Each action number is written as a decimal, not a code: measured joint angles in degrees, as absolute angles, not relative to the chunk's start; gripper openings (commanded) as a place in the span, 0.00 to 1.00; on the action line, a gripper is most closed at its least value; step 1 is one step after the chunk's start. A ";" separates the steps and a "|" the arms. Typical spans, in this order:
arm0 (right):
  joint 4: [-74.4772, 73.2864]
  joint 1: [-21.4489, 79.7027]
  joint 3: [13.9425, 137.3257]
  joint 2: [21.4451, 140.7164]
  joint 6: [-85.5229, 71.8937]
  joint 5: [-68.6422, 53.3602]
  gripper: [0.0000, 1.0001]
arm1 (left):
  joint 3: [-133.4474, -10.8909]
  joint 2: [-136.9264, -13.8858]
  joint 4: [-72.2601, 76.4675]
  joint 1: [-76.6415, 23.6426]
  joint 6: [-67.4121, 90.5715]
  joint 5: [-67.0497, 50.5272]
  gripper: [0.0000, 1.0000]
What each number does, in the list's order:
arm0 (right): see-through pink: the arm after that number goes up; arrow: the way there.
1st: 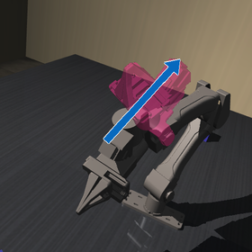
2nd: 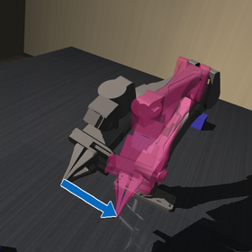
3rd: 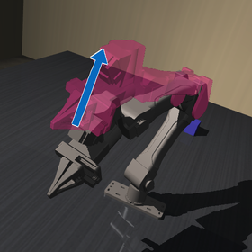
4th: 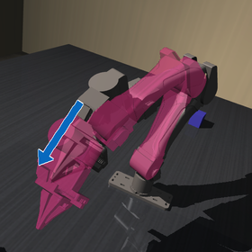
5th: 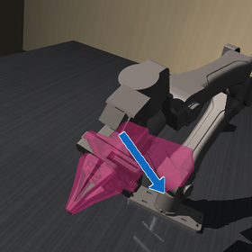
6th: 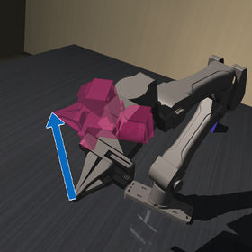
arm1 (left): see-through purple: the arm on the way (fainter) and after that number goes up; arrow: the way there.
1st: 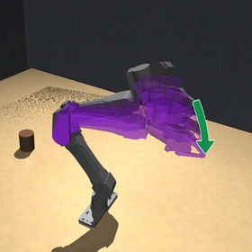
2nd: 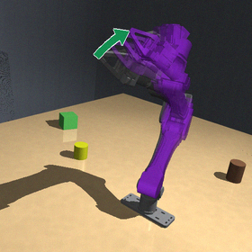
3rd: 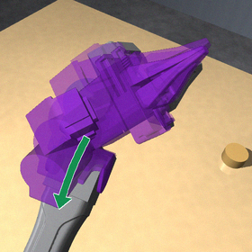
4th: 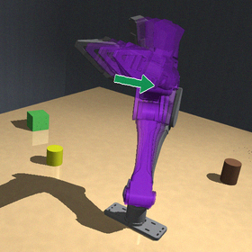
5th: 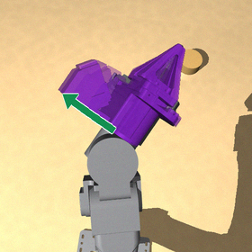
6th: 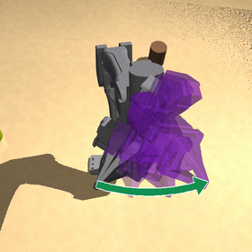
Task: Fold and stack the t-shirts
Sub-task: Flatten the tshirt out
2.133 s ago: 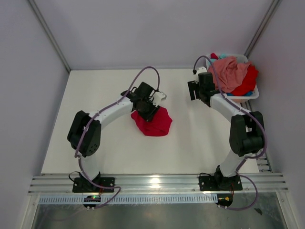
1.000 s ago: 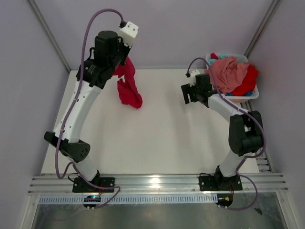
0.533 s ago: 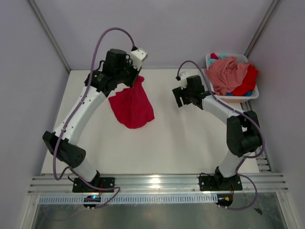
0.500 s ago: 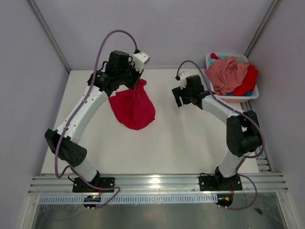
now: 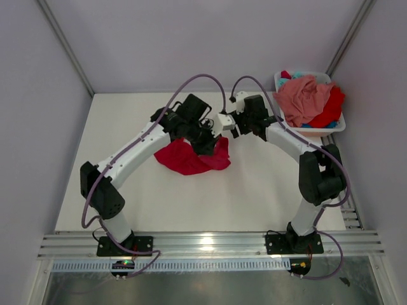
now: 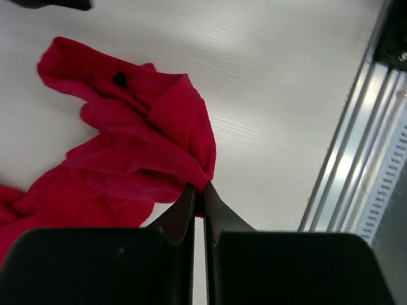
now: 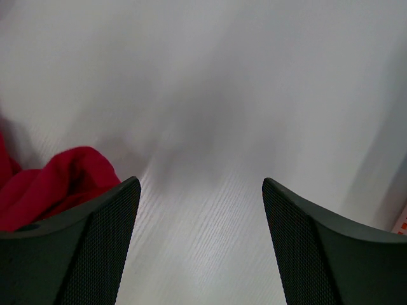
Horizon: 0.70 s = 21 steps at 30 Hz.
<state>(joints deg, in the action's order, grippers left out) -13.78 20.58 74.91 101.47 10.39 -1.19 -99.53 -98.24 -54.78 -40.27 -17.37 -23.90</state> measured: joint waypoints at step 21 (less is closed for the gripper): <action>-18.35 20.82 75.96 101.60 13.91 -7.16 0.82 | -93.43 -110.19 -52.25 -46.68 -16.97 -17.23 0.99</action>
<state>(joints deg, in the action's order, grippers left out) -18.35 20.82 75.96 101.60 13.91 -7.16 -93.43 -110.19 -52.25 -46.68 -16.97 -17.23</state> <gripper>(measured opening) 0.820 0.990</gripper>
